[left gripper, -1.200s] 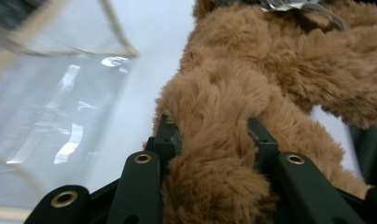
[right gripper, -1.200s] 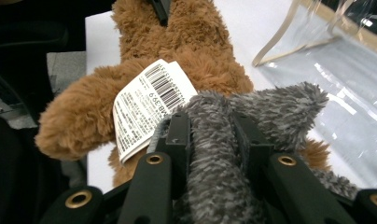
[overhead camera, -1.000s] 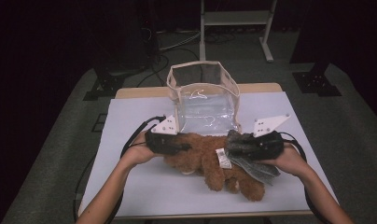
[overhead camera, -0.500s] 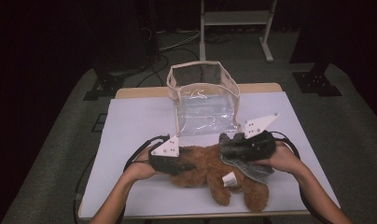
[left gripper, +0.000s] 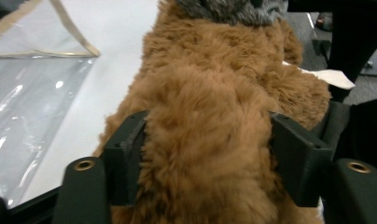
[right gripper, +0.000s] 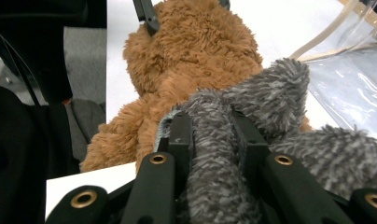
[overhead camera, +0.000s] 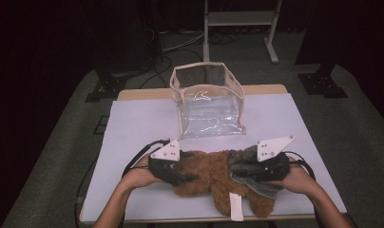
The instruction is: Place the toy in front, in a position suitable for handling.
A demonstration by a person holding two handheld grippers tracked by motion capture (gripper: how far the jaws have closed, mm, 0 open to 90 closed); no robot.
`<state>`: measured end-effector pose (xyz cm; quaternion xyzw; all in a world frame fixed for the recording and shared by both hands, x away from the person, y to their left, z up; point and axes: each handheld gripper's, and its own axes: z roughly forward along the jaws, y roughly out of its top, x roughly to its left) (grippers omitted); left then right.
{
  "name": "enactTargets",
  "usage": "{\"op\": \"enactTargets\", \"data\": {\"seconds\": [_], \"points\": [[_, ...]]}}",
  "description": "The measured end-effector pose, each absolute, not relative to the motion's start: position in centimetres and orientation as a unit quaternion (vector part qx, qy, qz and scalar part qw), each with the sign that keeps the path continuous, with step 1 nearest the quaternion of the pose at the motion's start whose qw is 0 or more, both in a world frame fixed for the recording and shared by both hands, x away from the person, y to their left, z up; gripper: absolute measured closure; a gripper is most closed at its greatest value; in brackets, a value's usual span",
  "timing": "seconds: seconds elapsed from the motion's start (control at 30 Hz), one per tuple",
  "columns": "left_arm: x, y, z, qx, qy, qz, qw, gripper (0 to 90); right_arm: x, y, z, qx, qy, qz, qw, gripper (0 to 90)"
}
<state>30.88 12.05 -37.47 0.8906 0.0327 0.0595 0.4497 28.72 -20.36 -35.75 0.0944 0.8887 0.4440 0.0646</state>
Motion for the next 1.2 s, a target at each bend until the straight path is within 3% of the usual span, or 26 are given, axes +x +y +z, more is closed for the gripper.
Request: {"op": "enactTargets", "data": {"seconds": [0.27, 0.7, 1.03, 1.2], "points": [[30.7, 11.5, -38.0, 0.890, 0.026, 0.067, 0.451, 38.1, 28.3, -17.7, -34.7, 0.062, 0.892, 0.438, 0.093, 72.0], [30.6, 10.6, -37.8, 0.885, 0.036, 0.066, 0.459, 44.5, 26.9, -25.9, -36.1, 0.144, 0.877, 0.450, 0.092, 71.8], [31.0, 10.5, -36.9, 0.901, 0.030, 0.076, 0.426, 40.7, 28.1, -21.5, -34.9, 0.091, 0.876, 0.462, 0.104, 71.1], [31.2, 11.3, -36.1, 0.898, 0.037, 0.082, 0.431, 39.0, 27.5, -23.4, -36.2, 0.118, 0.865, 0.480, 0.089, 71.3]]}}
